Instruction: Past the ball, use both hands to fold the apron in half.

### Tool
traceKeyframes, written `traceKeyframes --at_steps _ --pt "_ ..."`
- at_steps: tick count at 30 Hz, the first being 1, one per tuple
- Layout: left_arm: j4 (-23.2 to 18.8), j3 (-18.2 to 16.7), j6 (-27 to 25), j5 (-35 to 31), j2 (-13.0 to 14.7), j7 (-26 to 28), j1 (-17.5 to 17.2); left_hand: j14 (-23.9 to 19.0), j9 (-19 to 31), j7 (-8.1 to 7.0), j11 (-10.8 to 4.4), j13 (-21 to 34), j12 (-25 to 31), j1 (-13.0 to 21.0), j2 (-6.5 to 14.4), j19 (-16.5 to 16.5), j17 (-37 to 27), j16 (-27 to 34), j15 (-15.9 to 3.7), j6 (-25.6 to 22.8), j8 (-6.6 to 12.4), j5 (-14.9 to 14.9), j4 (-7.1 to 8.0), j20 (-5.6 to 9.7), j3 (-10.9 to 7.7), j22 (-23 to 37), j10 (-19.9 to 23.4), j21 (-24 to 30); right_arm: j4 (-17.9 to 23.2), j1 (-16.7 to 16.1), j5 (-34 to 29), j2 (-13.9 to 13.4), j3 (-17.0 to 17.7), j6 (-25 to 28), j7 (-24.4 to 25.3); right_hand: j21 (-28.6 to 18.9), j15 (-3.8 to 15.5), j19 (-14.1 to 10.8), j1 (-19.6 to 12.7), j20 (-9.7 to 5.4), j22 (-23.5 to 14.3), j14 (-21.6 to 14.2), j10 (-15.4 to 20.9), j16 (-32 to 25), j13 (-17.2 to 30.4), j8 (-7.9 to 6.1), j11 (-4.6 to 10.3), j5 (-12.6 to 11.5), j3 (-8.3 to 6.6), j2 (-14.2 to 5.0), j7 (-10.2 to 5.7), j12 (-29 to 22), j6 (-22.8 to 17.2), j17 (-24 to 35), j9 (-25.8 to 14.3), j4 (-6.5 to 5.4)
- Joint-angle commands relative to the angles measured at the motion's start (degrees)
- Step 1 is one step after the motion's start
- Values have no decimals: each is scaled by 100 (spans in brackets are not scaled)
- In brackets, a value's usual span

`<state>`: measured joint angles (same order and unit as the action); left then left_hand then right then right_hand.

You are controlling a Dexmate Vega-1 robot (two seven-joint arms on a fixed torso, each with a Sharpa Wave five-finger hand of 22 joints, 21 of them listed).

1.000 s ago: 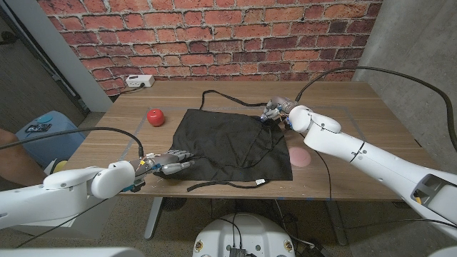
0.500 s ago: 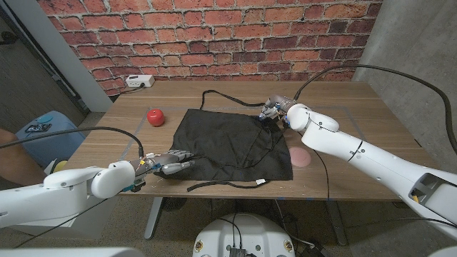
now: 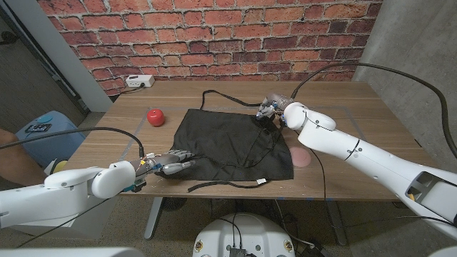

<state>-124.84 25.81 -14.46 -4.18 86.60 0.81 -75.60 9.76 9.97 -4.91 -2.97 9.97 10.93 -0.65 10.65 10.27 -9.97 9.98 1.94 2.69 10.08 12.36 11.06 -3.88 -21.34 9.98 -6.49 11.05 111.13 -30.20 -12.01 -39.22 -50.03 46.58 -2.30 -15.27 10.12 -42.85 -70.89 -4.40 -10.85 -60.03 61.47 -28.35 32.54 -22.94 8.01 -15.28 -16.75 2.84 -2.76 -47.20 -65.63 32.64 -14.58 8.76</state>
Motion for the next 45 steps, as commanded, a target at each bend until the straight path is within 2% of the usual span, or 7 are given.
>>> traceKeyframes --at_steps 1,18,29,45 --pt "5 87 60 7 -19 2 36 289 26 -9 -17 26 32 38 14 936 -11 53 -24 -21 50 39 2 4 -51 21 4 41 224 88 22 -40 -53 157 -23 -29 361 23 -67 -154 -10 -63 26 25 27 -46 -48 -44 21 -15 49 24 -9 40 -5 -2" --pt "117 121 227 78 -44 34 55 289 25 -19 -25 26 34 44 5 928 -9 52 -26 -21 49 38 -3 8 -85 20 11 40 212 461 53 99 -300 465 -271 -38 362 19 -168 -131 -7 -91 27 118 55 -18 -79 -51 72 -43 88 42 11 132 40 -1" --pt "219 141 338 62 -124 -63 100 288 25 -25 -18 26 35 47 -2 924 -8 51 -32 -18 48 36 -6 6 -103 20 16 39 201 650 105 132 -414 456 -353 -40 361 25 -211 -105 -5 -100 24 183 57 0 -97 -50 111 -74 111 65 32 201 55 -14" --pt "242 108 402 195 4 49 36 292 25 -27 -23 26 32 50 -9 918 -7 49 -36 -10 45 34 -10 6 -127 19 13 38 86 888 191 356 -547 435 -412 -51 363 11 -263 -83 -4 -111 7 284 112 -2 -133 -40 176 -110 146 69 64 305 26 -28"
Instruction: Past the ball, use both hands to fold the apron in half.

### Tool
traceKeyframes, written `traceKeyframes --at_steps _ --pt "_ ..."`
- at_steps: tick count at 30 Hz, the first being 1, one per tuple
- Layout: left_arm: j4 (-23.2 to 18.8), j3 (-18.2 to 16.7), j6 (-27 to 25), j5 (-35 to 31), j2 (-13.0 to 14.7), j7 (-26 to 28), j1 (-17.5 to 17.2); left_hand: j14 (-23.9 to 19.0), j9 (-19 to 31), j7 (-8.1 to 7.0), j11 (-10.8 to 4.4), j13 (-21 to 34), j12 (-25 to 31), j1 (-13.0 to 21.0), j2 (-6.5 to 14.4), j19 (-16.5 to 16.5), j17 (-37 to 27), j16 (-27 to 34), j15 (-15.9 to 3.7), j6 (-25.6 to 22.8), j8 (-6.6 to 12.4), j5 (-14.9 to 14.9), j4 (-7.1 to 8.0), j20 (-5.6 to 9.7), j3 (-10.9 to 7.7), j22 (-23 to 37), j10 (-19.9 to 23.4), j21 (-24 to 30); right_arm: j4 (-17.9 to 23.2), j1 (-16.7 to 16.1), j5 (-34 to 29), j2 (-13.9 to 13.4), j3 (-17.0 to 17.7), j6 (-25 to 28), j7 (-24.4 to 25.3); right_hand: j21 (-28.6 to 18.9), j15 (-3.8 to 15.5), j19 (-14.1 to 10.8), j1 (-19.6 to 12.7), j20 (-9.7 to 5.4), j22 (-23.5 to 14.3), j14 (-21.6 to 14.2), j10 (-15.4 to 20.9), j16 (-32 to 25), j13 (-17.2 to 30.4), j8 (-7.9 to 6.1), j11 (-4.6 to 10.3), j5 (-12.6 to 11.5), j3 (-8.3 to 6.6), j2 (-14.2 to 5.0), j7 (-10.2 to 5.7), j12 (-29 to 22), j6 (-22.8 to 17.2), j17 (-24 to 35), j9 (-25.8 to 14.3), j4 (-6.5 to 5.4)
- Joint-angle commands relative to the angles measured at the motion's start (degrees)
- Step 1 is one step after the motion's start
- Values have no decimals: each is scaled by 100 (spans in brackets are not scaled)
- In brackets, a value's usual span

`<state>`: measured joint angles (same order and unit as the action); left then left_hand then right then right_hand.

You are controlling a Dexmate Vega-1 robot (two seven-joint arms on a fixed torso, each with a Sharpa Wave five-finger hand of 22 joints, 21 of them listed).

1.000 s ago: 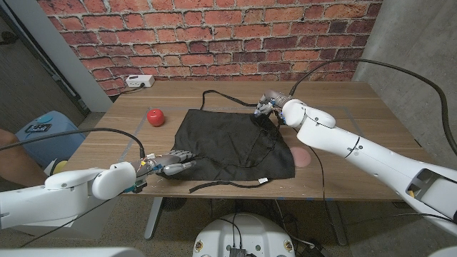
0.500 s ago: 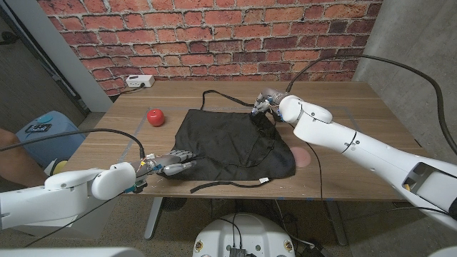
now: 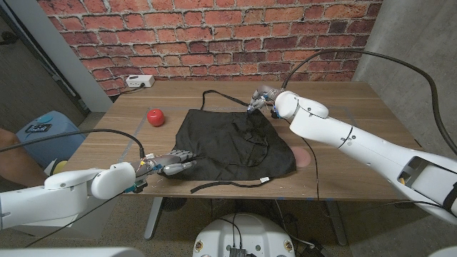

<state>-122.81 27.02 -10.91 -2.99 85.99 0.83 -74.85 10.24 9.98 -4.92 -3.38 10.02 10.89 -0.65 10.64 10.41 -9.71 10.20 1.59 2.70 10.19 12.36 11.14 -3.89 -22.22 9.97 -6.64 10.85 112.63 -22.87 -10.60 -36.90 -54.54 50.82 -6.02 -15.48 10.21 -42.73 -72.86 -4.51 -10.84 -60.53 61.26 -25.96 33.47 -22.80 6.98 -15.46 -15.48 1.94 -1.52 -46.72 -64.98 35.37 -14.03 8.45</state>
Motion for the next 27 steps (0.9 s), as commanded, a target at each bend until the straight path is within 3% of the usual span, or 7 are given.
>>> traceKeyframes --at_steps 1,27 --pt "42 -13 55 80 70 52 -41 244 24 -26 17 21 35 50 -9 904 -33 28 0 -10 34 34 -18 7 -40 19 25 58 -60 155 57 109 -97 -39 -39 -37 354 -19 -71 -71 -5 -63 25 50 25 -14 -24 -21 55 -21 24 21 4 41 -28 3" --pt "-11 20 115 103 103 58 -48 249 23 -32 13 21 36 58 -15 895 -31 25 -2 -15 36 29 -25 11 -83 18 30 55 233 261 69 95 -85 -62 -63 -77 355 -94 -153 -21 -5 -121 5 191 73 -22 -55 -10 145 -71 82 46 22 194 -71 -6"
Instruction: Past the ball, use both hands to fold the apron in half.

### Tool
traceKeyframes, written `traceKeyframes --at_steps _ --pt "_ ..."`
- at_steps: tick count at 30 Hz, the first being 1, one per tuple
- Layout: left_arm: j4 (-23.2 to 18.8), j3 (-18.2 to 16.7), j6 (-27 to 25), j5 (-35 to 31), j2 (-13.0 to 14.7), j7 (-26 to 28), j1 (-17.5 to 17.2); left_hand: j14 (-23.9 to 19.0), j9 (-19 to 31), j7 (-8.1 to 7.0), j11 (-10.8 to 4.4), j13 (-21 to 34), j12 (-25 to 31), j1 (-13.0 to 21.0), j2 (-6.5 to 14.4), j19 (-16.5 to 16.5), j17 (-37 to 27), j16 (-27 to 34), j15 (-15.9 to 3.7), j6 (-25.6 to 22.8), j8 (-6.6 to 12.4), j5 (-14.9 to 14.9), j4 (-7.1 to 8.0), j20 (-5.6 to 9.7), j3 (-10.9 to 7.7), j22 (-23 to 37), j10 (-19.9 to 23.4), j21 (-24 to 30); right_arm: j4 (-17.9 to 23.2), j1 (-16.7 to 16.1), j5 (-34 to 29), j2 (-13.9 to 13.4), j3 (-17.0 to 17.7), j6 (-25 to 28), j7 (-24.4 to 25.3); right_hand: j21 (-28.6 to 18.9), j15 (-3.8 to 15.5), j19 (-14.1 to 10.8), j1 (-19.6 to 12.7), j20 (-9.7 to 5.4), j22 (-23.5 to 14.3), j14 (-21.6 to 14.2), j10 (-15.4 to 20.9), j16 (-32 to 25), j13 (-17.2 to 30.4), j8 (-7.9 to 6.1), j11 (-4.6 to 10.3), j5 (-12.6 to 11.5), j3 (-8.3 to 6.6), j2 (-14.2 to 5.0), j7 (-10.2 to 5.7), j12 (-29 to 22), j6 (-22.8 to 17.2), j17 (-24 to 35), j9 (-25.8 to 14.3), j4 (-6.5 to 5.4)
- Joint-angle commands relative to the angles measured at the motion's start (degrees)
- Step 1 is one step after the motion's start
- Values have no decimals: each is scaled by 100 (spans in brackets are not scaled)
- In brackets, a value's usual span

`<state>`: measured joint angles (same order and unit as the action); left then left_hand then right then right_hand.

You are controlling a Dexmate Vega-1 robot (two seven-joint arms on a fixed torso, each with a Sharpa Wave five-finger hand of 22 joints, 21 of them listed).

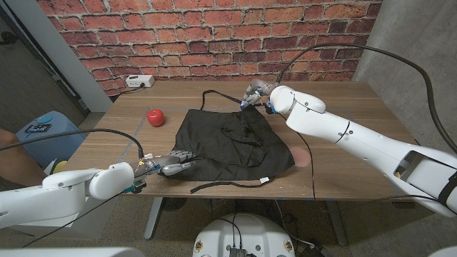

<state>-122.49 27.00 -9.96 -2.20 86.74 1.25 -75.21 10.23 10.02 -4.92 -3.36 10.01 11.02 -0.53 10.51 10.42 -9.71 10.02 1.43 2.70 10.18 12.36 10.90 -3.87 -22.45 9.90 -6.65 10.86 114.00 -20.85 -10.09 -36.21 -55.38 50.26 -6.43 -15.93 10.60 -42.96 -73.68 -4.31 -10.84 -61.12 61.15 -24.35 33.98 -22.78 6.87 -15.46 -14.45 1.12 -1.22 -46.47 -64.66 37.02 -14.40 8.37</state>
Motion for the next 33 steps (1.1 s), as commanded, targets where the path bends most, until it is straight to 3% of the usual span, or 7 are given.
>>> traceKeyframes --at_steps 1,33 --pt "-43 24 23 29 31 14 -14 250 19 -31 9 21 23 46 -2 892 -31 42 12 -14 36 29 -1 9 -62 24 33 55 93 64 26 36 -3 -11 -30 -33 316 -73 -72 -38 -6 -66 20 36 13 -21 -49 -10 47 11 48 27 -11 35 -31 1" --pt "9 70 119 78 69 -18 20 251 19 -40 -4 21 22 55 -11 891 -29 42 1 -13 37 25 -8 9 -110 23 34 50 -51 285 58 324 -103 -186 -81 -62 316 -117 -127 -25 -6 -144 48 228 17 -9 -75 15 146 -32 76 69 15 177 -61 -9"
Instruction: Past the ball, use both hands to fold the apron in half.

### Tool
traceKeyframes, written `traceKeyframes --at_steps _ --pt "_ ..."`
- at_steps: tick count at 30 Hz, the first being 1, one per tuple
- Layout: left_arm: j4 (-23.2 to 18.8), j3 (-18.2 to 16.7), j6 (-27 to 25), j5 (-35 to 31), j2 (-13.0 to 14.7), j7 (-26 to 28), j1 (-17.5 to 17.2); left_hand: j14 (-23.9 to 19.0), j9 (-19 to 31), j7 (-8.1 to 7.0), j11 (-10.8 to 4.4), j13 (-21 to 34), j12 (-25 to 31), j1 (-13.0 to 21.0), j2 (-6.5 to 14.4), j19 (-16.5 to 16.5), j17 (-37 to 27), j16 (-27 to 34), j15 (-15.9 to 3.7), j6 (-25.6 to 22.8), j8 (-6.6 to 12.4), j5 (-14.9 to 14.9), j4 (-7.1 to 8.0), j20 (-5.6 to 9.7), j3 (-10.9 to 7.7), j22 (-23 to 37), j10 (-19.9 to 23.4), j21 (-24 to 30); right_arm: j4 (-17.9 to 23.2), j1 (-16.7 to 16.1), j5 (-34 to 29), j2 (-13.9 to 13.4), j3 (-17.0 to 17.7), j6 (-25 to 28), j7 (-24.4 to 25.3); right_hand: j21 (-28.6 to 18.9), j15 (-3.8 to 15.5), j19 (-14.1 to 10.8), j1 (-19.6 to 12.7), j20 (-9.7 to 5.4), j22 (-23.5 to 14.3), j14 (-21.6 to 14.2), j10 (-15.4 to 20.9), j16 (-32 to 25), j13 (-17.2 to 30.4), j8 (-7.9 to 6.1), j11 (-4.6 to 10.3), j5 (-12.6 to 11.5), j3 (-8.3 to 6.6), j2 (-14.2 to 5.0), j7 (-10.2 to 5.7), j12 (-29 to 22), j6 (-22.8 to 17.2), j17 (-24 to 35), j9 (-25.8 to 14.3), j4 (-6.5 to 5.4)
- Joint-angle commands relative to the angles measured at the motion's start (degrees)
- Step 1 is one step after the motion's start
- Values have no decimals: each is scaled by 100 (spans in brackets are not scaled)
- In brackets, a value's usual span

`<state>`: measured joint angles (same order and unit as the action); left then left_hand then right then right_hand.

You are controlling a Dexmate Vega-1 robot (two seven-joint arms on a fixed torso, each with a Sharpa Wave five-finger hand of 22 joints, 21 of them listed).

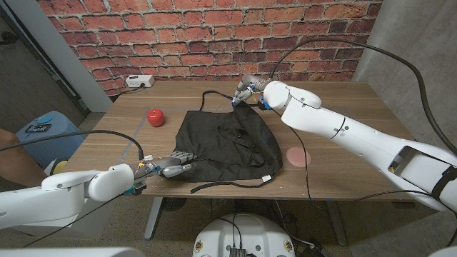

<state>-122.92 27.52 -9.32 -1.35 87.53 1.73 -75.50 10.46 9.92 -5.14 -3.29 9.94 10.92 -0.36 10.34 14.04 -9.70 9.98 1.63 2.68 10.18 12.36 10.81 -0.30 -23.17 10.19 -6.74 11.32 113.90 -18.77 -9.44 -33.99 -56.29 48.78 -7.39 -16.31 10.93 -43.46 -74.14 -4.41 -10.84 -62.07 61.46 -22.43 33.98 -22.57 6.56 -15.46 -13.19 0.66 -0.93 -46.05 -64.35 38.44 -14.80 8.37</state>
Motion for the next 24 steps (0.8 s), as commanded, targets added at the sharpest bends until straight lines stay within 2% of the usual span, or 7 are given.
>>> traceKeyframes --at_steps 1,24 --pt "59 17 63 -1 -14 -70 53 228 29 -21 -12 28 31 38 6 531 -30 45 -18 -10 36 25 1 -348 -39 -5 39 3 -48 81 -2 111 -8 -33 17 -24 284 -66 -84 -14 -6 -54 11 42 25 -30 -39 15 23 12 44 27 -16 41 -21 -8" --pt "37 16 46 81 56 4 28 225 29 -22 -6 28 29 42 1 527 -29 46 -14 -1 34 21 -2 -353 -73 -6 36 2 -133 255 12 238 -38 -203 -79 -34 284 -70 -131 1 -7 -102 9 169 54 -20 -50 26 83 -14 44 51 -20 137 -27 -6"
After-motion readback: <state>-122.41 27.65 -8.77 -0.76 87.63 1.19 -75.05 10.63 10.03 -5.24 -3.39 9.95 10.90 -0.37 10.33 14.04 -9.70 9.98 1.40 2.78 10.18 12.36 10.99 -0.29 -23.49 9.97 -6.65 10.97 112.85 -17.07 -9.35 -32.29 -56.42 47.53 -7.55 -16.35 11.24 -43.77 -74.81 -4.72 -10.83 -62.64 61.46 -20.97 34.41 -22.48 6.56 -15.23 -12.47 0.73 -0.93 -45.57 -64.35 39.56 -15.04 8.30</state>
